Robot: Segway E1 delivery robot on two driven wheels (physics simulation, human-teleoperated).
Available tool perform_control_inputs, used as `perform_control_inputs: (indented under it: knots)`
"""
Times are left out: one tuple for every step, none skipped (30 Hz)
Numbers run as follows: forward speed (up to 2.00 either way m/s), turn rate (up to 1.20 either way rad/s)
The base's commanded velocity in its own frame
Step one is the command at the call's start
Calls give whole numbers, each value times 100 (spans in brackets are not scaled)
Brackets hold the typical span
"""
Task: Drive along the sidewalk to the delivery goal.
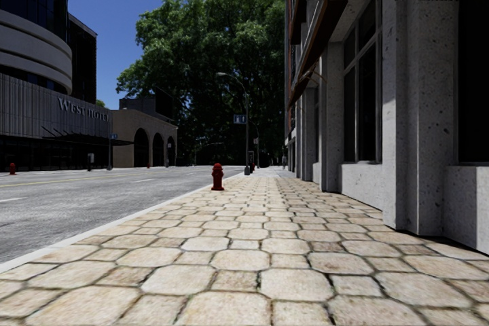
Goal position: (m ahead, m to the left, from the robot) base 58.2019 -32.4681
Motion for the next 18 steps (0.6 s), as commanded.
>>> perform_control_inputs:
  knots:
    - [200,0]
    - [200,-2]
    - [200,-14]
    - [200,-36]
    - [200,-64]
    - [200,-78]
    - [200,-78]
    - [200,-83]
    - [200,-83]
    - [200,-6]
    - [200,0]
    - [200,0]
    - [200,0]
    - [200,0]
    - [200,0]
    - [200,0]
    - [200,0]
    - [200,0]
